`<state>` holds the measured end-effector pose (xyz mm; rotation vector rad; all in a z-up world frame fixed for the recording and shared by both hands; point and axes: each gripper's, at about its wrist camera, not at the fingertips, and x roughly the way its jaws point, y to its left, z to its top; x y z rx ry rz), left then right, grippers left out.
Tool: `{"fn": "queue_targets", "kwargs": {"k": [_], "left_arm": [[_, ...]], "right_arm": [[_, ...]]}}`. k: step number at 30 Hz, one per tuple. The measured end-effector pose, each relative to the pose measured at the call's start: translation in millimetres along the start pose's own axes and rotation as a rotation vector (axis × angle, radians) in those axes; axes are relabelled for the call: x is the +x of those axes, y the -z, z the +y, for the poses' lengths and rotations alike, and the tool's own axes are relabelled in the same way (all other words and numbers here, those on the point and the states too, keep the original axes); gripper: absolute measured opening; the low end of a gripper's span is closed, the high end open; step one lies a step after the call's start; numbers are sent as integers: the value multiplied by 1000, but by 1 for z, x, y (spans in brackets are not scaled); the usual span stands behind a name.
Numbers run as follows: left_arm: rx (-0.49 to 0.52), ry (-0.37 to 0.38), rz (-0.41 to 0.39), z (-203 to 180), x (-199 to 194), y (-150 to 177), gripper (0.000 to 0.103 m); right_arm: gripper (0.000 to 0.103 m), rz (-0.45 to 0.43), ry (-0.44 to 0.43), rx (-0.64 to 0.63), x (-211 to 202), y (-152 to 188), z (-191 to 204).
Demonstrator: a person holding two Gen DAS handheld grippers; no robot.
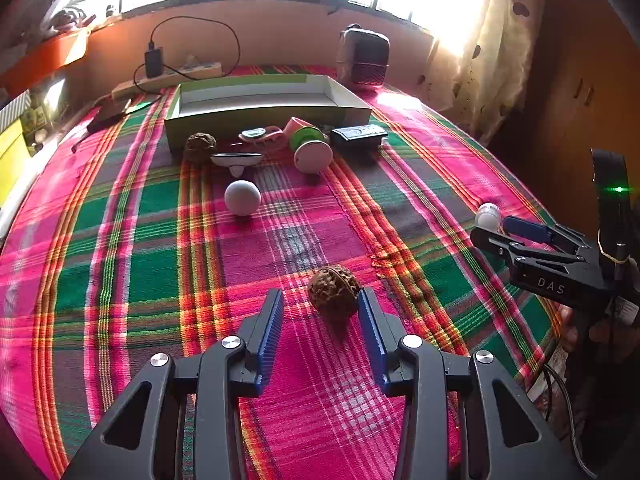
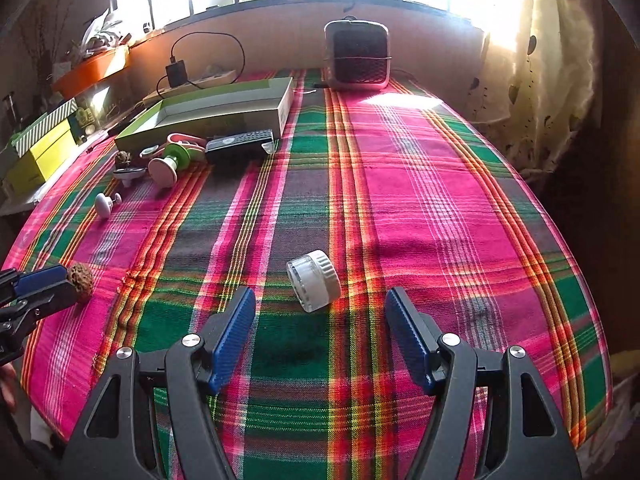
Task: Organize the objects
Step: 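Grasp the walnut with the left tool while the right tool grasps the white ridged cap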
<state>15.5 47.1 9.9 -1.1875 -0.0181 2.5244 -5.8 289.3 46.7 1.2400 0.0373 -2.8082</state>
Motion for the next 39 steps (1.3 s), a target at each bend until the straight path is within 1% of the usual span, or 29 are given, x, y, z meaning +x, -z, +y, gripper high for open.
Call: {"fn": "queue_targets", "kwargs": {"k": [3, 6, 12, 20, 22, 23, 25, 29, 33, 39], "left_arm": [[5, 2, 5, -3, 2, 0, 37], [3, -20, 16, -3, 7, 0, 37], [-11, -32, 12, -2, 9, -4, 37], [-27, -39, 14, 0, 13, -8, 36], [-30, -40, 14, 1, 13, -8, 35], [-32, -42, 13, 1, 13, -8, 34], [-37, -50, 12, 3, 14, -9, 29], [-44, -50, 10, 4, 14, -9, 28], [-47, -48, 9, 5, 14, -10, 28], [-46, -49, 9, 6, 14, -10, 28]], "right_arm": [[68, 0, 7, -14, 4, -2, 0], [68, -1, 3, -20, 6, -4, 0], [68, -3, -4, -24, 8, -6, 0], [54, -16, 4, -19, 7, -5, -2], [44, -22, 5, -17, 6, -5, -2], [43, -24, 5, -16, 6, -5, -2], [40, -25, 3, -14, 6, -5, -3], [34, -29, 1, -17, 5, -5, -2], [21, -32, -3, -20, 5, -5, -1], [20, -31, 1, -24, 5, -5, 0]]}}
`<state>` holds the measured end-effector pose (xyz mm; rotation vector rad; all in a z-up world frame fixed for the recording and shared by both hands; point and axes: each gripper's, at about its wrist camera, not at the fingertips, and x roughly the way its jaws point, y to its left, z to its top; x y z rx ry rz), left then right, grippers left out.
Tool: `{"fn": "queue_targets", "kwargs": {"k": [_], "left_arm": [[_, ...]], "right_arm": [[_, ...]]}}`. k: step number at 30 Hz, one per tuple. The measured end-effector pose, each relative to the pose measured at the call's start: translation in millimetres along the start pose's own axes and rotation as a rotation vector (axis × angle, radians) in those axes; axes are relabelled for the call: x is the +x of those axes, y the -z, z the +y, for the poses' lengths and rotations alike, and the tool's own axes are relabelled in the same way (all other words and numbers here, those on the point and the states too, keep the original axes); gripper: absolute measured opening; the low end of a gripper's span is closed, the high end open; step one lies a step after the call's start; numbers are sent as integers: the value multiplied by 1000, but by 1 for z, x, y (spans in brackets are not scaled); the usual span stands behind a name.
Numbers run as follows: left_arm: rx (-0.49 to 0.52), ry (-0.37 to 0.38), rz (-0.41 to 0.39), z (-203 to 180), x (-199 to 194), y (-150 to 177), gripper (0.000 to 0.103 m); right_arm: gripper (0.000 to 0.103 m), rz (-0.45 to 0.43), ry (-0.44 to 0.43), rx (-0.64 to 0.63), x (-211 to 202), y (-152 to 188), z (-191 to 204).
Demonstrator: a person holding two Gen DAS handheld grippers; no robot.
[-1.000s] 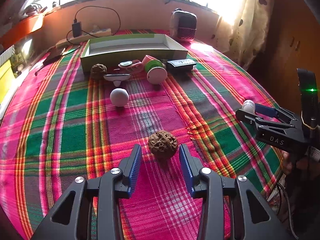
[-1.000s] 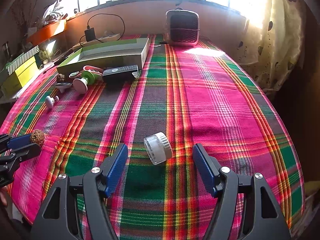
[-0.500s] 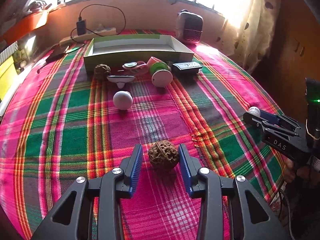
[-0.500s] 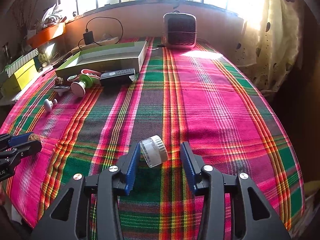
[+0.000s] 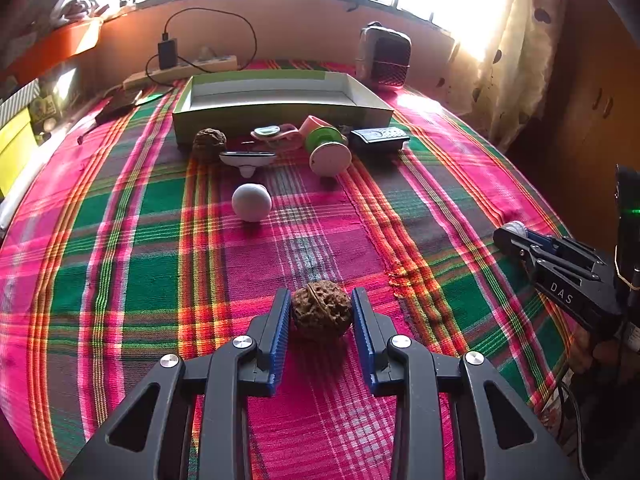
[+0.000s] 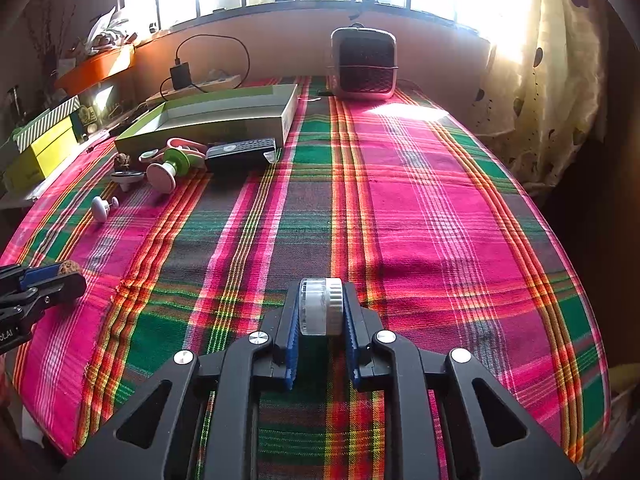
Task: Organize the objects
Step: 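Grasp the walnut with the left tool while the right tool grasps the white ridged cap, then carry the walnut and cap over the tray while the right tool opens, dropping the cap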
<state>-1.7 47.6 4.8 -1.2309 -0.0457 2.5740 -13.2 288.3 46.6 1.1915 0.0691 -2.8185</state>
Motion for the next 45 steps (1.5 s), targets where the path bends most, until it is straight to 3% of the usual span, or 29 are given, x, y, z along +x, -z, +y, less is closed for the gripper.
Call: {"fn": "queue_targets", "kwargs": {"k": [17, 31, 45], "left_arm": [[-24, -17, -21, 11, 0, -24, 28], [-40, -29, -49, 41, 10, -81, 28], [-58, -49, -46, 74, 48, -151, 28]], "right_arm": [[20, -11, -63, -25, -1, -29, 26], [20, -46, -128, -51, 13, -91, 57], [20, -19, -151, -43, 68, -159, 74]]}}
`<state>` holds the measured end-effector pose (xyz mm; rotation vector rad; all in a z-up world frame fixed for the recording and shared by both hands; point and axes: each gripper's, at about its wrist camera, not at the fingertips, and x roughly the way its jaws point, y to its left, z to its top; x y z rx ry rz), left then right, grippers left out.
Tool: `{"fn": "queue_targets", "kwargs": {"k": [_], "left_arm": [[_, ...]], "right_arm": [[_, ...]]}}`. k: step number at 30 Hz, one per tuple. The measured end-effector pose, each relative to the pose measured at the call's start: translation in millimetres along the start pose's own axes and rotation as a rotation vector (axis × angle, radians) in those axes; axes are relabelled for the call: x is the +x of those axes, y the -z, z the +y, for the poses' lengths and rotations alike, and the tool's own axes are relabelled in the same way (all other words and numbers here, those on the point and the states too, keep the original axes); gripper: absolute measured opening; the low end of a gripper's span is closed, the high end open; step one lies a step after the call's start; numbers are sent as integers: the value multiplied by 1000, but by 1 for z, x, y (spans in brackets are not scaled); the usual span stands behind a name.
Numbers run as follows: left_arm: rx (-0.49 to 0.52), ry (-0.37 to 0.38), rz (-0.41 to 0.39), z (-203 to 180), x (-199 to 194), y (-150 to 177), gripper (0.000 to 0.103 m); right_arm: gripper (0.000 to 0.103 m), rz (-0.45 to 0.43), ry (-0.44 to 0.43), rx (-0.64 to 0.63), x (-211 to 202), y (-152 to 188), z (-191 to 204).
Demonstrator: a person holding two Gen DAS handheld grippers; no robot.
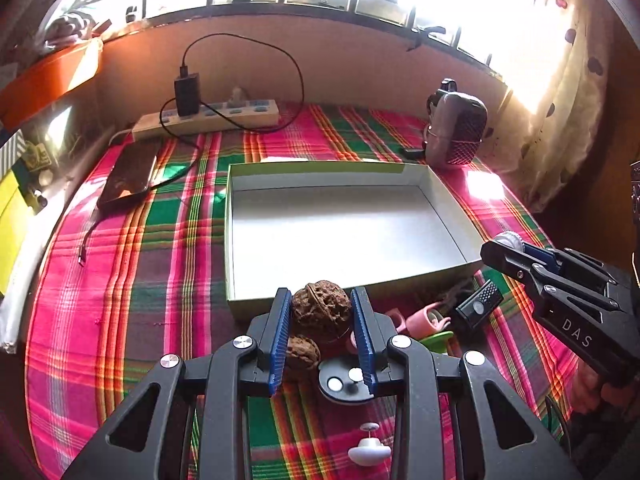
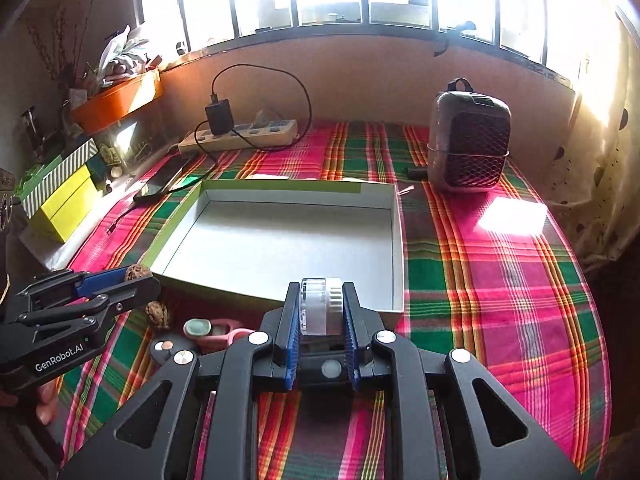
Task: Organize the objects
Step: 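Carry the walnut and cap over the tray while the right tool opens, dropping the cap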
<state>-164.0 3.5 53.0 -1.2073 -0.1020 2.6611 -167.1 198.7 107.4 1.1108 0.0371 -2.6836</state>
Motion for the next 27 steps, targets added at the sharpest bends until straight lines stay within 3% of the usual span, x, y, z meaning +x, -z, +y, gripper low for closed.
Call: {"fn": "queue_targets", "kwargs": {"k": [15, 27], "left_arm": [[-17, -28, 73, 13, 54, -25, 28], [-1, -46, 101, 12, 70, -25, 28]], "right_arm": [[20, 122, -8, 6, 72, -18, -6], [20, 153, 4, 2, 88, -19, -7]]}}
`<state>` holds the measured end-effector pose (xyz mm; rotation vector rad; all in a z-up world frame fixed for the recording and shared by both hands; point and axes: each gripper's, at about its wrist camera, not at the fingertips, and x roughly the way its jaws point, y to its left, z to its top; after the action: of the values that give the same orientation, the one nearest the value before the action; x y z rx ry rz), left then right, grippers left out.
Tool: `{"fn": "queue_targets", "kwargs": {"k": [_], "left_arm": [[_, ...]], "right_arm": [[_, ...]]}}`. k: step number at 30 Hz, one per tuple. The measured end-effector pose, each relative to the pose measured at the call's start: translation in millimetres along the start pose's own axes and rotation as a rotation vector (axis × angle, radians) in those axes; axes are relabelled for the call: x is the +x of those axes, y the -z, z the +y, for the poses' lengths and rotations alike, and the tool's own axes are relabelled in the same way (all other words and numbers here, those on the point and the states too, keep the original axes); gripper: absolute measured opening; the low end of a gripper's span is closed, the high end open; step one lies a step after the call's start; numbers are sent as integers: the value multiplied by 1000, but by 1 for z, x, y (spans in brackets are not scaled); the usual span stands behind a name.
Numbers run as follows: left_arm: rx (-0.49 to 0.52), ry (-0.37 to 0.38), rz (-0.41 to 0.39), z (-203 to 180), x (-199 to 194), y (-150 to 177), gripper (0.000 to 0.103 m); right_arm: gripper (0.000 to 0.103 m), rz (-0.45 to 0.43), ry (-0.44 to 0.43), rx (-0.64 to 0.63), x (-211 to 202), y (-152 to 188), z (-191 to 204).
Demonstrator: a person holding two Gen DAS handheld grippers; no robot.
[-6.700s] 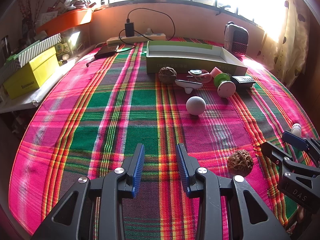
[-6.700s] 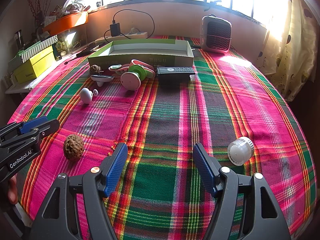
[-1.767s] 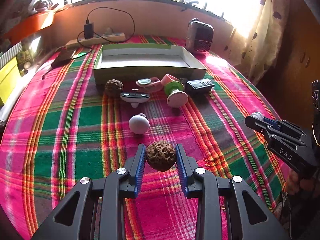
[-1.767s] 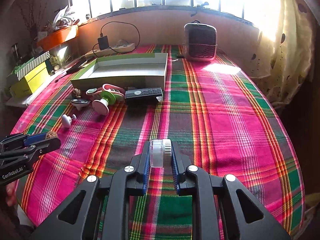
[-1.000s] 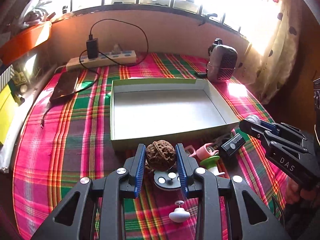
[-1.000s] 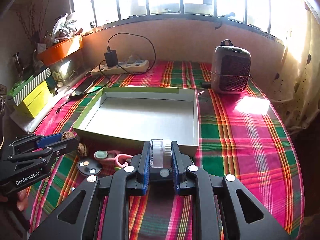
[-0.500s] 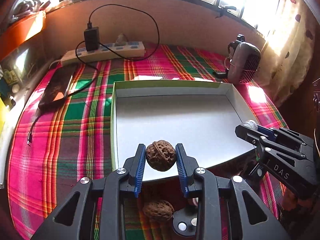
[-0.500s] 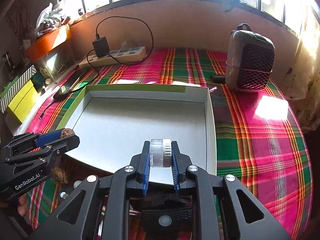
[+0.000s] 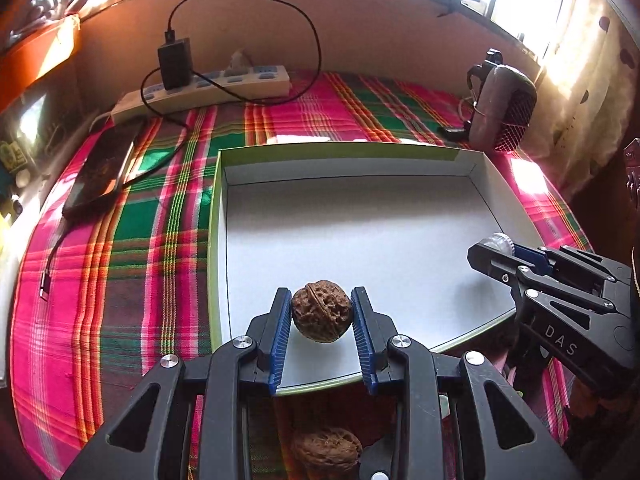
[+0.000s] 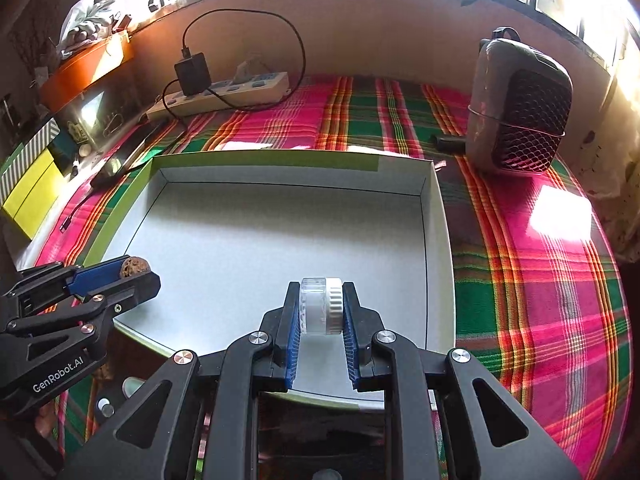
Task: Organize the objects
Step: 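Carry the walnut and cap over the tray while the right tool opens, dropping the cap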
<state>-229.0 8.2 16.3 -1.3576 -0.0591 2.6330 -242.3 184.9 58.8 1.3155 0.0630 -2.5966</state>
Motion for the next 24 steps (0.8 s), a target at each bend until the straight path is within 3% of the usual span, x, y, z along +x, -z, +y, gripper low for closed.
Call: {"fn": "queue_targets", "kwargs": {"k": [18, 21, 24], "left_arm": [[4, -19, 1, -2, 2, -1, 29], [2, -18, -2, -2, 2, -1, 29], [-2, -12, -6, 0, 1, 0, 29]], "right_arm": [[20, 21, 13, 9, 7, 0, 0], [23, 19, 12, 10, 6, 0, 0], [33, 15, 12, 7, 5, 0, 2]]}}
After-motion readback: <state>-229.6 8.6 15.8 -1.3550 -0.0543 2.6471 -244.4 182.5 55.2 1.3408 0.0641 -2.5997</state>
